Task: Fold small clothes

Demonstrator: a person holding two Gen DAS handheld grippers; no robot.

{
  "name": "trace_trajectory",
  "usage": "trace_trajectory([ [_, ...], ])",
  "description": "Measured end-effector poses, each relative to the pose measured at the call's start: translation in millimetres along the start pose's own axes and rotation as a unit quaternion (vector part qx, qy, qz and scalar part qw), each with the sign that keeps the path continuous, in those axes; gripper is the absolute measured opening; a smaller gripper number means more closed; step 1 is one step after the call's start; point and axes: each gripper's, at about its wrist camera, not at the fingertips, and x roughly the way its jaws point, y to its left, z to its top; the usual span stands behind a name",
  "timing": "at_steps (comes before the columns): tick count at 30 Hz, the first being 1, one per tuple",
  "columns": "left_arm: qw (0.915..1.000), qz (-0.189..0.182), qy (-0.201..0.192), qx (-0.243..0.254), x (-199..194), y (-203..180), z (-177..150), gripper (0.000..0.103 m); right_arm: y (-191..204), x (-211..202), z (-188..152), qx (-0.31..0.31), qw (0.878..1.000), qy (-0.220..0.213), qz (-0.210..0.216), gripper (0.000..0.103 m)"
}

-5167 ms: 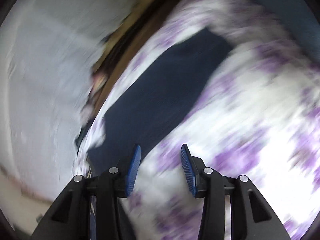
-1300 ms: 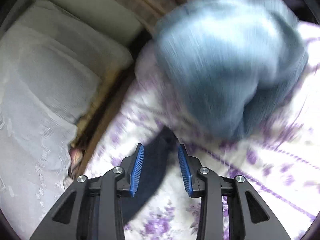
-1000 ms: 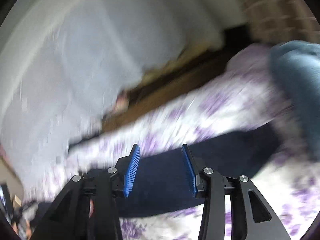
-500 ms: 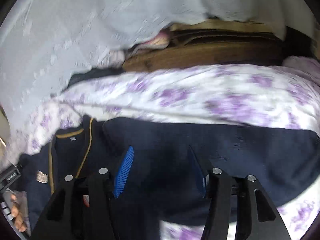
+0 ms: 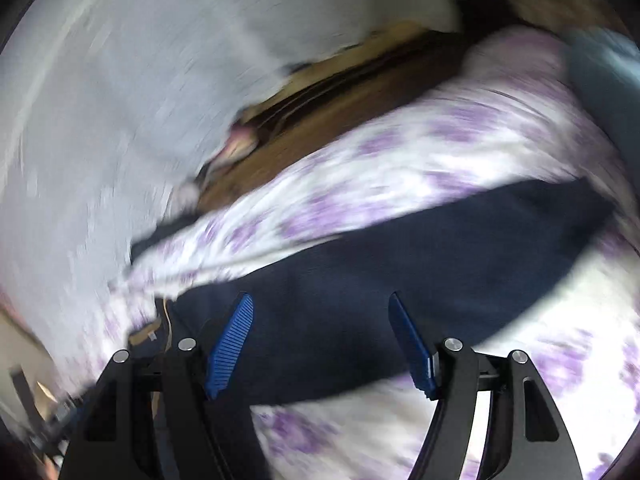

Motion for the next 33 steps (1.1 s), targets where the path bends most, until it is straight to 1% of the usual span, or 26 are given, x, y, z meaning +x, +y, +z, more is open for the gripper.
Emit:
trace_trajectory([
  [1,0.9999,-0.006,0.002,0.015,-6.8,-12.1,-6.2,0.098,-23.1,-14.6,2.5,0.038,0.999,-0.007,0.007,0.071],
  [3,0.9987,-0.015,0.013,0.046,-14.4,-37.5,-23.3,0.099,-53.9,-35.2,1.3,0.094,0.995,-0.021,0.006,0.071],
  [5,0.9971,-0.025,0.032,0.065,-13.8,-57.1,-40.9,0.099,-79.5,-45.9,0.9,0.140,0.990,-0.030,0.002,0.067],
  [6,0.9954,-0.034,0.051,0.075,-10.1,-65.5,-51.0,0.099,-88.3,-49.1,0.0,0.160,0.986,-0.036,-0.002,0.063],
  [7,0.9944,-0.036,0.063,0.078,-6.7,-71.7,-58.0,0.098,-100.9,-52.4,-1.3,0.188,0.981,-0.043,-0.004,0.059],
  [8,0.9936,-0.036,0.071,0.080,-6.3,-77.3,-64.1,0.098,-108.0,-49.9,-2.0,0.208,0.977,-0.043,0.000,0.057],
  [9,0.9924,-0.034,0.081,0.086,-2.4,-81.5,-66.4,0.098,-112.8,-45.2,-2.3,0.221,0.975,-0.038,0.007,0.054],
  [10,0.9920,-0.030,0.083,0.090,-0.5,-84.9,-65.6,0.098,-111.3,-33.5,-3.0,0.229,0.973,-0.031,0.013,0.051],
  [11,0.9922,-0.026,0.084,0.089,1.0,-86.3,-62.8,0.098,-117.5,-26.8,-3.6,0.244,0.969,-0.022,0.017,0.051],
  [12,0.9922,-0.024,0.086,0.086,1.4,-89.2,-59.8,0.098,-121.2,-20.9,-3.1,0.259,0.965,-0.020,0.015,0.048],
  [13,0.9920,-0.024,0.090,0.084,2.7,-91.3,-55.4,0.098,-122.0,-15.1,-1.5,0.277,0.961,-0.023,0.011,0.045],
  [15,0.9919,-0.023,0.092,0.084,8.2,-102.9,-43.4,0.098,-122.0,-6.7,3.6,0.318,0.947,-0.035,-0.004,0.044],
  [17,0.9915,-0.011,0.088,0.095,19.0,-117.0,-38.4,0.098,-120.4,2.4,7.0,0.358,0.933,-0.042,-0.013,0.044],
  [18,0.9912,-0.005,0.088,0.099,25.3,-122.2,-39.6,0.098,-118.6,5.7,6.0,0.371,0.927,-0.050,-0.022,0.040],
  [19,0.9908,0.002,0.090,0.101,33.7,-125.4,-43.7,0.098,-116.3,8.6,5.3,0.374,0.925,-0.062,-0.036,0.032],
  [20,0.9893,0.010,0.101,0.104,49.0,-127.0,-52.6,0.098,-111.6,11.7,2.4,0.367,0.925,-0.079,-0.057,0.026],
  [21,0.9879,0.013,0.110,0.108,58.4,-128.3,-57.5,0.099,-111.1,12.6,-2.1,0.359,0.926,-0.094,-0.070,0.014],
  [22,0.9888,0.007,0.098,0.113,60.7,-126.6,-60.9,0.099,-109.6,12.7,-8.5,0.350,0.927,-0.113,-0.080,0.008],
  [23,0.9892,-0.001,0.095,0.112,57.1,-125.0,-57.8,0.099,-107.7,14.9,-14.5,0.330,0.930,-0.134,-0.090,0.007],
  [24,0.9893,-0.008,0.093,0.112,55.2,-123.1,-55.0,0.099,-103.8,16.5,-12.3,0.316,0.934,-0.135,-0.100,0.010],
  [25,0.9897,-0.012,0.091,0.109,55.2,-120.1,-53.9,0.099,-100.1,17.2,-7.4,0.306,0.938,-0.132,-0.095,0.010],
  [26,0.9899,-0.014,0.093,0.106,56.2,-118.0,-54.0,0.099,-96.6,14.6,-4.0,0.294,0.943,-0.135,-0.078,0.010],
  [28,0.9901,-0.024,0.095,0.101,55.9,-113.3,-53.8,0.099,-88.2,12.2,-2.4,0.272,0.950,-0.140,-0.069,0.009],
  [29,0.9907,-0.022,0.090,0.099,53.3,-111.0,-53.2,0.099,-81.5,8.2,-1.4,0.261,0.953,-0.141,-0.055,0.009],
  [31,0.9918,-0.021,0.086,0.093,52.0,-106.9,-52.5,0.099,-67.0,3.4,2.5,0.238,0.960,-0.140,-0.035,0.009],
  [33,0.9924,-0.029,0.086,0.083,51.1,-100.9,-50.1,0.099,-46.2,-1.8,6.3,0.203,0.968,-0.143,-0.017,0.009],
])
